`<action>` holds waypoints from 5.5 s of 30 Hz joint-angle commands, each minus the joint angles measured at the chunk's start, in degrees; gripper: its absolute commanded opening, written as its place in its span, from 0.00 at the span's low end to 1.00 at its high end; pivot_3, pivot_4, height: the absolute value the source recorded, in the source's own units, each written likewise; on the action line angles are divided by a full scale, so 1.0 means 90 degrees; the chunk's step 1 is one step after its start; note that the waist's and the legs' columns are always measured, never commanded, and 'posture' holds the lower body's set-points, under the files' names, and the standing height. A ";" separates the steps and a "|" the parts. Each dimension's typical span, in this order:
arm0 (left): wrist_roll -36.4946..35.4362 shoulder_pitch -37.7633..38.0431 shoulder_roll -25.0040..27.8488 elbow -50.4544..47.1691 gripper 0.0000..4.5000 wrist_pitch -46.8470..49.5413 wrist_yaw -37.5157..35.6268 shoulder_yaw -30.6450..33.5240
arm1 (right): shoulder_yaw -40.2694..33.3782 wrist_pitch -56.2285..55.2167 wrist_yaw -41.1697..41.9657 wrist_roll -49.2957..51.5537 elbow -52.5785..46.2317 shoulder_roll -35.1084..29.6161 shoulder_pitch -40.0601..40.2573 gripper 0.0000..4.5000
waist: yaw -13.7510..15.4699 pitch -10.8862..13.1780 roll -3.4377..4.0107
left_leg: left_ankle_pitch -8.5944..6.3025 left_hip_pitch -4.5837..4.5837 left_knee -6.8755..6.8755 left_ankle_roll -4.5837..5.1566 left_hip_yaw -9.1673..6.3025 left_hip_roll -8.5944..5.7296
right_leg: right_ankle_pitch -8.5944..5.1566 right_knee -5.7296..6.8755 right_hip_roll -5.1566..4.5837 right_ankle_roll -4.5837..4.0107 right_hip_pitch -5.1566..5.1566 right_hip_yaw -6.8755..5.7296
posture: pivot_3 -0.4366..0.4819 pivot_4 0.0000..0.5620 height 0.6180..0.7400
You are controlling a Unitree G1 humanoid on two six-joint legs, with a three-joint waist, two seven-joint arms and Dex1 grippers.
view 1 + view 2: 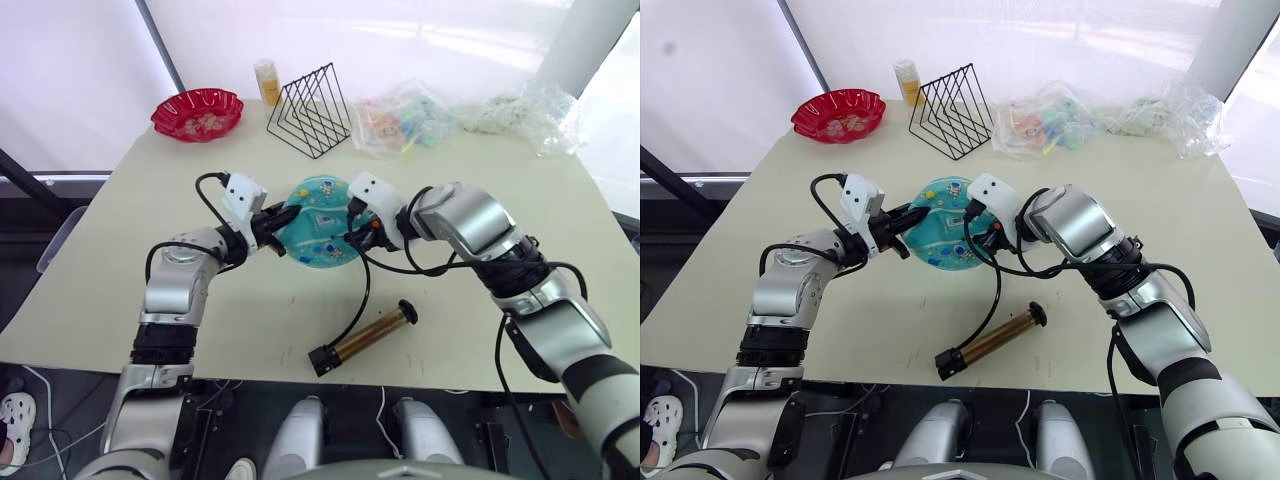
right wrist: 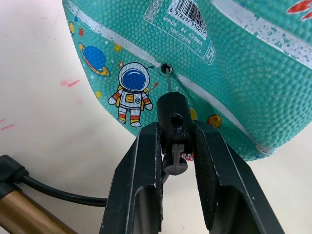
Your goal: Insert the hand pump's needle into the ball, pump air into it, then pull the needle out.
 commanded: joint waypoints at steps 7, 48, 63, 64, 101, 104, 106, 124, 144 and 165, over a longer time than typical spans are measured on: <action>0.0010 0.0051 -0.0072 -0.0092 0.01 0.0069 0.0007 -0.0189 | 0.0267 -0.0063 -0.0037 -0.0205 -0.0024 -0.0060 -0.0032 0.09 | -0.0004 -0.0001 0.0001 | 0.0001 0.0001 0.0000 -0.0001 -0.0002 0.0000 | 0.0000 0.0000 0.0000 0.0000 0.0001 -0.0002 | 0.48 0.27 1.00; 0.0090 0.0308 -0.0093 -0.0183 0.01 -0.0027 -0.0127 -0.0383 | 0.0891 0.0097 0.0177 -0.0529 0.0521 0.0415 -0.0614 0.09 | -0.0060 -0.0022 0.0027 | 0.0007 0.0022 -0.0001 -0.0003 0.0004 0.0000 | 0.0001 0.0015 0.0002 -0.0003 0.0005 0.0008 | 0.48 0.27 1.00; 0.0191 0.0243 -0.0241 0.0000 0.01 -0.0054 -0.0353 -0.0632 | 0.1237 -0.0042 0.0502 -0.0687 0.1284 0.0924 -0.1382 0.09 | -0.0081 -0.0022 0.0028 | 0.0007 0.0049 -0.0008 -0.0003 0.0017 0.0001 | 0.0002 0.0025 0.0004 -0.0004 0.0010 0.0020 | 0.48 0.27 1.00; 0.0232 0.0192 -0.0248 0.0072 0.01 -0.0079 -0.0426 -0.0712 | 0.1253 -0.0110 0.0538 -0.0697 0.1338 0.1001 -0.1452 0.09 | -0.0082 -0.0022 0.0028 | 0.0007 0.0051 -0.0008 -0.0003 0.0016 0.0001 | 0.0002 0.0027 0.0004 -0.0004 0.0011 0.0020 | 0.48 0.27 1.00; 0.0547 -0.0035 -0.0625 0.0430 0.01 -0.0166 -0.0687 -0.0775 | 0.1858 -0.1832 0.1345 -0.2188 0.3015 0.2109 -0.1389 0.09 | -0.0131 -0.0194 0.0040 | 0.0012 0.0090 -0.0026 -0.0012 0.0006 -0.0001 | 0.0001 0.0037 0.0012 -0.0009 0.0033 0.0021 | 0.48 0.27 1.00; 0.0561 -0.0024 -0.0631 0.0454 0.01 -0.0184 -0.0683 -0.0764 | 0.1976 -0.1993 0.1444 -0.2414 0.3092 0.2090 -0.1265 0.09 | -0.0176 -0.0211 0.0057 | 0.0011 0.0111 -0.0028 -0.0012 -0.0004 -0.0001 | -0.0002 0.0026 0.0014 -0.0005 0.0063 0.0013 | 0.48 0.27 1.00; 0.0578 -0.0012 -0.0629 0.0492 0.01 -0.0214 -0.0685 -0.0752 | 0.2046 -0.2079 0.1505 -0.2558 0.3111 0.2058 -0.1145 0.09 | -0.0185 -0.0217 0.0068 | 0.0011 0.0139 -0.0039 -0.0012 -0.0012 -0.0001 | -0.0013 0.0008 0.0016 0.0014 0.0097 0.0008 | 0.48 0.27 1.00; 0.0662 0.0038 -0.0583 0.0832 0.01 -0.0364 -0.0680 -0.0665 | 0.1354 -0.2514 0.1907 -0.3049 0.2465 0.1554 -0.1045 0.09 | -0.0167 -0.0253 0.0102 | 0.0010 0.0189 -0.0079 -0.0014 -0.0044 -0.0007 | -0.0018 -0.0031 0.0022 0.0019 0.0141 0.0010 | 0.48 0.27 1.00; 0.0786 -0.0048 -0.0651 0.1193 0.00 -0.0587 -0.0709 -0.0632 | 0.1398 -0.1971 0.2047 -0.3014 0.0824 0.0735 -0.0647 0.52 | 0.0034 -0.0219 0.0127 | 0.0013 0.0071 -0.0080 -0.0015 -0.0109 -0.0049 | -0.0005 -0.0056 -0.0012 -0.0002 0.0065 -0.0047 | 0.48 0.27 1.00; 0.0789 -0.0033 -0.0654 0.1203 0.00 -0.0629 -0.0726 -0.0647 | -0.0239 -0.0691 0.1721 -0.1490 -0.0516 0.0030 -0.0026 0.62 | 0.0131 -0.0203 0.0136 | 0.0013 0.0041 -0.0083 -0.0015 -0.0145 -0.0057 | -0.0005 -0.0094 -0.0020 -0.0001 0.0067 -0.0087 | 0.48 0.27 1.00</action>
